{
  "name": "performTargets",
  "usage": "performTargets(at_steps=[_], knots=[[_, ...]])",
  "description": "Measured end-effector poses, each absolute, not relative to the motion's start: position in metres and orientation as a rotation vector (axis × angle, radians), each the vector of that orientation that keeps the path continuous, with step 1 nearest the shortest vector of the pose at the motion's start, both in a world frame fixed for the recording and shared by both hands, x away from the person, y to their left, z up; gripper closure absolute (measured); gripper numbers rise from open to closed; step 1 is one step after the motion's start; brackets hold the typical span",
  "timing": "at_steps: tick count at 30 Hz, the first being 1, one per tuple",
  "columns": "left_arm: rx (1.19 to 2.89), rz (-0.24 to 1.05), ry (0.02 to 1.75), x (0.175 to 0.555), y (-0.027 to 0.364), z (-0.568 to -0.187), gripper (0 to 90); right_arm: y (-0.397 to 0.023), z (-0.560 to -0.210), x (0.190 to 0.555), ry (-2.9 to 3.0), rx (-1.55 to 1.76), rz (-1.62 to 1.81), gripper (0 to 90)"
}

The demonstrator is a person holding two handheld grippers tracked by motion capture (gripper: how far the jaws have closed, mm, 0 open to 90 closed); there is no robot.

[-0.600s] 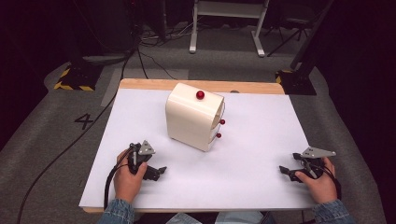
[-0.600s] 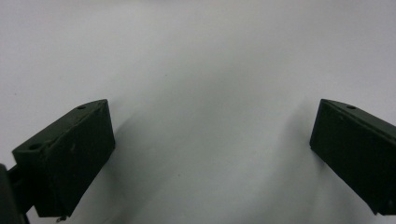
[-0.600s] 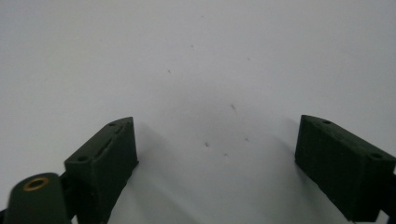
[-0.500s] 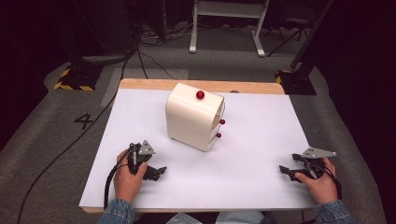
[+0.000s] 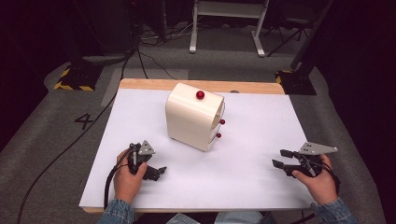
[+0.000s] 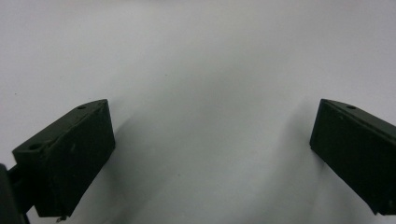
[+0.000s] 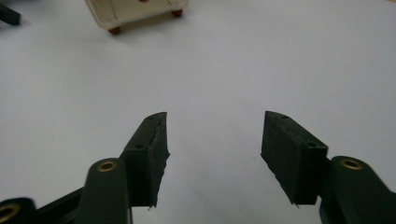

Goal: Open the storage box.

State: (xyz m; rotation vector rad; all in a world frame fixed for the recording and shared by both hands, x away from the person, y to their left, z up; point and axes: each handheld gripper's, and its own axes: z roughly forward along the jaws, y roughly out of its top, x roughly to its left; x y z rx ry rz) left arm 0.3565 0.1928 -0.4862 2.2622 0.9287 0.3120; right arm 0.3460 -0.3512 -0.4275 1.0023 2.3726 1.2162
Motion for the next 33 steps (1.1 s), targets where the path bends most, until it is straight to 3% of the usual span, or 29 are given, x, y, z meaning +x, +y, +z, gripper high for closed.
performTargets(at_steps=[16, 33], knots=[[2.261, 0.314, 0.926, 0.356, 0.193, -0.486, 0.0, -0.304, -0.386, 0.381, 2.393, 0.786, 1.386, 54.4], [2.263, 0.311, 0.928, 0.357, 0.193, -0.486, 0.0, -0.246, -0.397, 0.417, 2.433, 0.650, 1.383, 59.2]])
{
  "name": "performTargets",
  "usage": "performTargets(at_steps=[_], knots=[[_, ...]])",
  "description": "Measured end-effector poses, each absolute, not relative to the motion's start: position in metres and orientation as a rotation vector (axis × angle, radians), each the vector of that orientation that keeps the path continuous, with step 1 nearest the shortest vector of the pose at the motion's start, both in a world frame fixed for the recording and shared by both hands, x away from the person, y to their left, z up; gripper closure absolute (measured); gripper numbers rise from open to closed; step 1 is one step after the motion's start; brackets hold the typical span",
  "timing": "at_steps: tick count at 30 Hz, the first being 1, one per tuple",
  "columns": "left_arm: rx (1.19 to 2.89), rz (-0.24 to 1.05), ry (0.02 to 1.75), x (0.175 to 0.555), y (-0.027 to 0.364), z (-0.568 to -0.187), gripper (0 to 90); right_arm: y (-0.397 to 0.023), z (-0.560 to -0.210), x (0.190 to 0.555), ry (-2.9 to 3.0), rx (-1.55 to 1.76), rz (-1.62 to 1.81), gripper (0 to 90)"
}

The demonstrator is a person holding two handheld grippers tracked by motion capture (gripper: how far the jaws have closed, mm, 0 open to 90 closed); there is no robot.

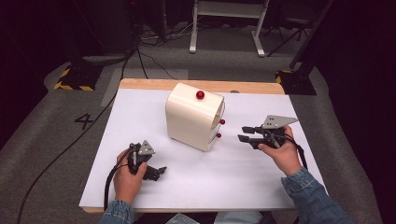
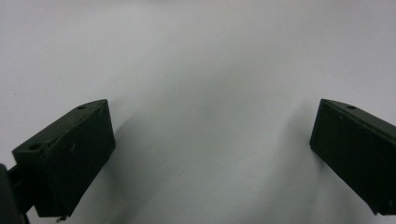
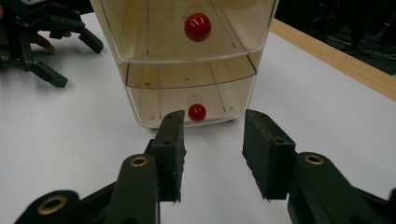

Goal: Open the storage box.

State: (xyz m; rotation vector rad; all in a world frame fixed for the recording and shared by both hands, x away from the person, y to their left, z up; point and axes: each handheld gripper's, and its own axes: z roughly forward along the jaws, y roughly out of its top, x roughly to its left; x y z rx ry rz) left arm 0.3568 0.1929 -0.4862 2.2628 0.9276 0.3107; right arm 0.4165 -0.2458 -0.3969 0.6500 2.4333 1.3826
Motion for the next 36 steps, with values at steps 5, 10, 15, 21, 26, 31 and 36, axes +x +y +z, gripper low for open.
performTargets(at_steps=[5, 10, 15, 21, 26, 31, 36], knots=[[2.263, 0.310, 0.928, 0.357, 0.193, -0.486, 0.0, -0.230, -0.410, 0.430, 2.455, 0.643, 1.420, 61.1], [2.263, 0.309, 0.928, 0.357, 0.193, -0.486, 0.0, -0.215, -0.428, 0.442, 2.498, 0.625, 1.396, 64.4], [2.263, 0.310, 0.928, 0.357, 0.193, -0.486, 0.0, -0.206, -0.438, 0.445, 2.535, 0.613, 1.383, 65.8], [2.263, 0.310, 0.928, 0.357, 0.193, -0.486, 0.0, -0.198, -0.450, 0.452, 2.561, 0.616, 1.390, 68.0], [2.263, 0.309, 0.928, 0.357, 0.193, -0.486, 0.0, -0.194, -0.457, 0.456, 2.564, 0.622, 1.419, 73.2], [2.263, 0.309, 0.928, 0.357, 0.193, -0.486, 0.0, -0.194, -0.457, 0.457, 2.568, 0.627, 1.426, 73.7], [2.263, 0.309, 0.928, 0.357, 0.193, -0.486, 0.0, -0.193, -0.457, 0.456, 2.561, 0.619, 1.420, 74.2]])
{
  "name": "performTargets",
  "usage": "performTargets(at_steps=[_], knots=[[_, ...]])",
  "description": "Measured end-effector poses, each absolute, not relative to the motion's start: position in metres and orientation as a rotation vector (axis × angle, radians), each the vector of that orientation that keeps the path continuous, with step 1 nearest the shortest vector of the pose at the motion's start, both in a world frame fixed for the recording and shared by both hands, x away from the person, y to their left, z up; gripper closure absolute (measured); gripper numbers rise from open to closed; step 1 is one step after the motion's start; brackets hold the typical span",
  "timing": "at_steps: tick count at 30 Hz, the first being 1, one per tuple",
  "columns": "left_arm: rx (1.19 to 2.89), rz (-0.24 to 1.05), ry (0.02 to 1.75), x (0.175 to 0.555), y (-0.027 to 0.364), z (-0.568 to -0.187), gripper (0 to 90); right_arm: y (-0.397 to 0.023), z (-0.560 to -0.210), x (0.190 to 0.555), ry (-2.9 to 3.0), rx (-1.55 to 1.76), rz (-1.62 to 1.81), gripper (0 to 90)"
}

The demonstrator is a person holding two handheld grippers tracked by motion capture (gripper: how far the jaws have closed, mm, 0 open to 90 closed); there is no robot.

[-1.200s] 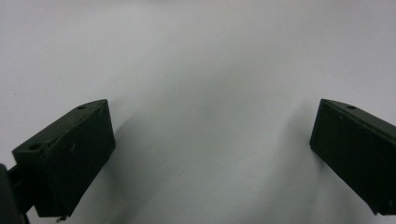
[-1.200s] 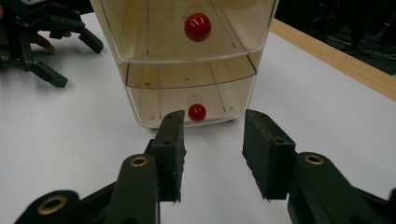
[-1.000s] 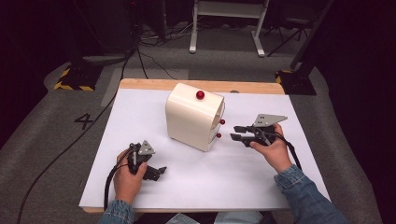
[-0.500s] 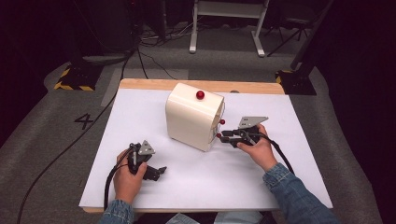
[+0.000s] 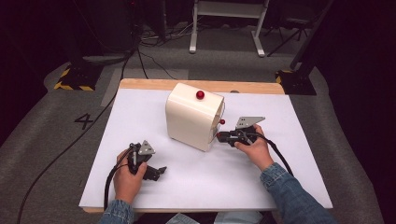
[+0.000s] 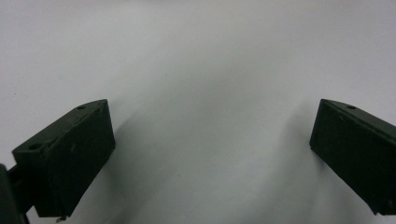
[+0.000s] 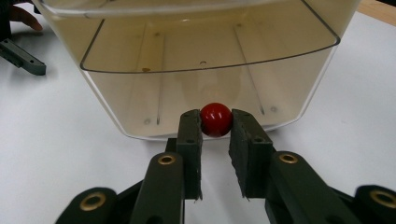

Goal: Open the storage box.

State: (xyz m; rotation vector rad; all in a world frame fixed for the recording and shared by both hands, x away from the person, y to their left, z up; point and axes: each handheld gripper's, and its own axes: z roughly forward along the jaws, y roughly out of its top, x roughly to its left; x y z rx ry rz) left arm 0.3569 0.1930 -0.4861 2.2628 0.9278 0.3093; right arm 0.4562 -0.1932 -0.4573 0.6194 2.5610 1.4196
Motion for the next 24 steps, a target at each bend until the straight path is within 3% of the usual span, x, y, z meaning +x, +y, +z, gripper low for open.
performTargets(at_steps=[11, 24], knots=[[2.265, 0.310, 0.928, 0.357, 0.193, -0.486, 0.0, -0.198, -0.453, 0.450, 2.543, 0.620, 1.399, 74.2], [2.268, 0.310, 0.929, 0.357, 0.193, -0.486, 0.0, -0.235, -0.446, 0.427, 2.515, 0.659, 1.375, 74.2]])
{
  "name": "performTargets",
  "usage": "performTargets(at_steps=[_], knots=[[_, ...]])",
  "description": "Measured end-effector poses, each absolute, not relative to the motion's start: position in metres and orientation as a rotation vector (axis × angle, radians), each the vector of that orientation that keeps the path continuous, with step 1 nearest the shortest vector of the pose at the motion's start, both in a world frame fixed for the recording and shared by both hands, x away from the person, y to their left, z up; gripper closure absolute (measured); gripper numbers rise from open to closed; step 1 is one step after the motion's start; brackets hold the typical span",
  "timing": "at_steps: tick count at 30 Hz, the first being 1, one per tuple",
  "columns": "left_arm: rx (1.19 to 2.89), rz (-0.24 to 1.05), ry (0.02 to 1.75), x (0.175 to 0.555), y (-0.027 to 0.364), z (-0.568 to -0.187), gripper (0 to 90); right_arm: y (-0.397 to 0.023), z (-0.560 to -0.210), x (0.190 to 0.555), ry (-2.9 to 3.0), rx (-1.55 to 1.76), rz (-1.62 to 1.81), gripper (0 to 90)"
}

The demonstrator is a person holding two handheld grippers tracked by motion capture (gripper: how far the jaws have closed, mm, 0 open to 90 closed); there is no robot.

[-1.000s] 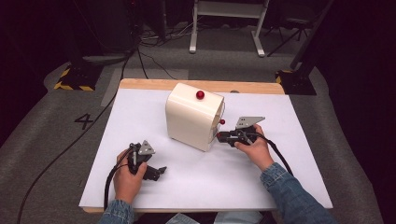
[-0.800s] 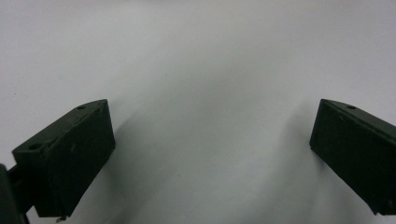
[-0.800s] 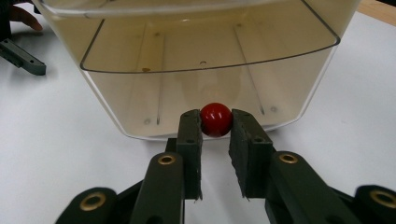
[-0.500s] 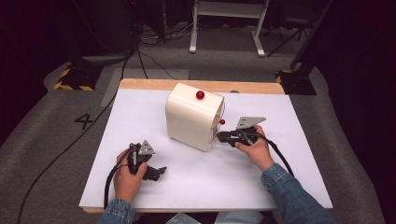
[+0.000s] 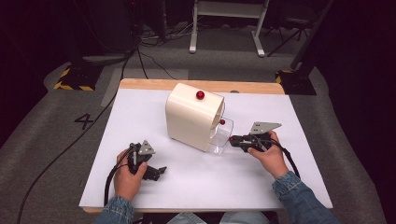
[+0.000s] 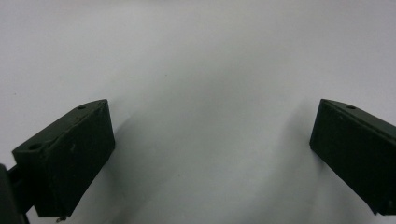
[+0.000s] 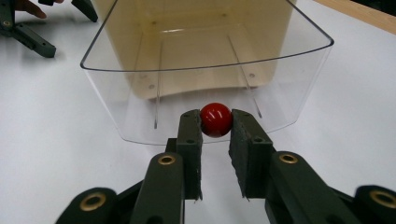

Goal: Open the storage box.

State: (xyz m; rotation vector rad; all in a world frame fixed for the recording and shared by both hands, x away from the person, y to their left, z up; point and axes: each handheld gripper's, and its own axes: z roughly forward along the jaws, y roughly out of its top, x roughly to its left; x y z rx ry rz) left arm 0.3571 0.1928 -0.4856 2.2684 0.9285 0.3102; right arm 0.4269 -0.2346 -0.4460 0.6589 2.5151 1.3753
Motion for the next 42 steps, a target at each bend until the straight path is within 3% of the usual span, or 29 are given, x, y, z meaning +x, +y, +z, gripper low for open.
performTargets(at_steps=[21, 36, 39, 42], knots=[[2.272, 0.310, 0.928, 0.357, 0.193, -0.485, 0.0, -0.274, -0.447, 0.404, 2.494, 0.707, 1.377, 74.1], [2.270, 0.303, 0.931, 0.357, 0.192, -0.485, 0.0, -0.277, -0.463, 0.403, 2.541, 0.737, 1.299, 73.6], [2.272, 0.305, 0.929, 0.358, 0.193, -0.485, 0.0, -0.277, -0.467, 0.402, 2.553, 0.751, 1.274, 70.4], [2.272, 0.308, 0.928, 0.358, 0.193, -0.485, 0.0, -0.279, -0.469, 0.401, 2.547, 0.777, 1.236, 59.5]])
